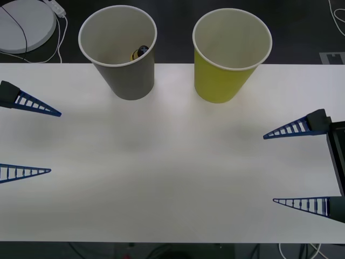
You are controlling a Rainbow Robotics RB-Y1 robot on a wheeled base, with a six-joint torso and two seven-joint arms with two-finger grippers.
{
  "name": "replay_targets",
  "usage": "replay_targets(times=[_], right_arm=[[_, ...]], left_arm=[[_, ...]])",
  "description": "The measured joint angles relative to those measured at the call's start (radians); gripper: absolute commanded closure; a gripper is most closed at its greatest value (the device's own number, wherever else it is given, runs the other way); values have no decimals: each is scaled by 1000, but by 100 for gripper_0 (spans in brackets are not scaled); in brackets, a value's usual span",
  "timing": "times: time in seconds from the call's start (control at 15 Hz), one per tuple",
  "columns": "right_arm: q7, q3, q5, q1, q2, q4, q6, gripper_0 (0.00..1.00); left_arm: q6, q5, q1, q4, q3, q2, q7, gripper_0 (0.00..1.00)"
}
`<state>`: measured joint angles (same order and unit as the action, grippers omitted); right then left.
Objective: Put the can into the green bin and the plastic bottle into the gray bin
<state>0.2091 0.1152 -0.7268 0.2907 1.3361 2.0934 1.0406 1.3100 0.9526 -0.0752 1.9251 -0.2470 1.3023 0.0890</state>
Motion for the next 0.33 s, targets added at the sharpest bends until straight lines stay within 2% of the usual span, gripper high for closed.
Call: replay_targets(times=[0.33], right_arm=[[-7, 1, -3, 7, -1, -2, 0, 0]], left_arm=[[0, 0, 0, 0, 0, 0, 0, 0]])
